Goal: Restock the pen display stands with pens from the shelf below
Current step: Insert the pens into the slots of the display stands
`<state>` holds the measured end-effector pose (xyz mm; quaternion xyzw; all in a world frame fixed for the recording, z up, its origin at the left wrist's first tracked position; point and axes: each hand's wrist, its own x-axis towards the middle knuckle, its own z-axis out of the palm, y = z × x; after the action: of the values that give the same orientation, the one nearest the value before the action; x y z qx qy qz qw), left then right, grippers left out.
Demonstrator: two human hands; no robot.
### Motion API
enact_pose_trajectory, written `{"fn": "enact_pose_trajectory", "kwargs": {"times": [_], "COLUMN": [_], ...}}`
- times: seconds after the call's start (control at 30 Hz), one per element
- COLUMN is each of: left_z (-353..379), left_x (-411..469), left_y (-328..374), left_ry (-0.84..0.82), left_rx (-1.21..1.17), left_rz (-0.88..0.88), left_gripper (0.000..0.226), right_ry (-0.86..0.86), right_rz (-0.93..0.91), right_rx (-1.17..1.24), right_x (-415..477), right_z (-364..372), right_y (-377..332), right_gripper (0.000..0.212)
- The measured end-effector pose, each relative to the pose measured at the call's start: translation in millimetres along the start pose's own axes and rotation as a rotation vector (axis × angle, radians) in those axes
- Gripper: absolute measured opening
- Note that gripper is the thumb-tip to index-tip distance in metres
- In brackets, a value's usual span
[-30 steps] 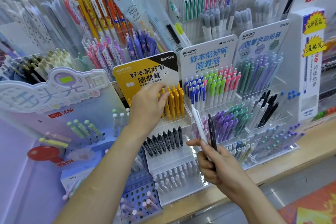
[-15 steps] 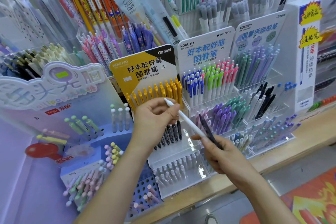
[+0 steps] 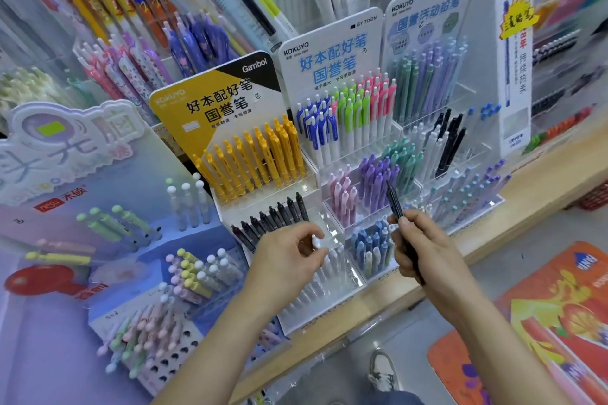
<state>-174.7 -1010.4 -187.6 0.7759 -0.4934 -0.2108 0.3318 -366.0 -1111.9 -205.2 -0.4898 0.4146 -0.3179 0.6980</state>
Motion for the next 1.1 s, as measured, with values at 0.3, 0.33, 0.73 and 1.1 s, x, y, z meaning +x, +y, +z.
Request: {"fn": "enact_pose_trajectory", "kwargs": {"times": [0.3, 0.33, 0.73, 1.1], "left_z": [29, 30, 42, 37], "left_x": [1, 2, -2, 12], "left_y": [-26, -26, -41, -37], "left_ry": [-0.068, -0.066, -0.067, -0.149], "left_rx": [0.233, 0.245, 0.364, 0.419], "left_rz": [0.085, 0.094, 0.261, 0.250], "left_gripper": [0.024, 0.025, 0.015, 0.019], "right_ry": [0.027, 0.026, -0.001, -0.041], "right_rz": [0.009, 0.010, 0.036, 0.055], "right_rx": [0.029, 0.028, 0.037, 0.024], "right_x": [-7, -8, -15, -14], "right_z": [-9, -9, 3, 12], "right_y": [17, 19, 26, 30], "right_gripper": [0.019, 0.020, 0.009, 0.019]}}
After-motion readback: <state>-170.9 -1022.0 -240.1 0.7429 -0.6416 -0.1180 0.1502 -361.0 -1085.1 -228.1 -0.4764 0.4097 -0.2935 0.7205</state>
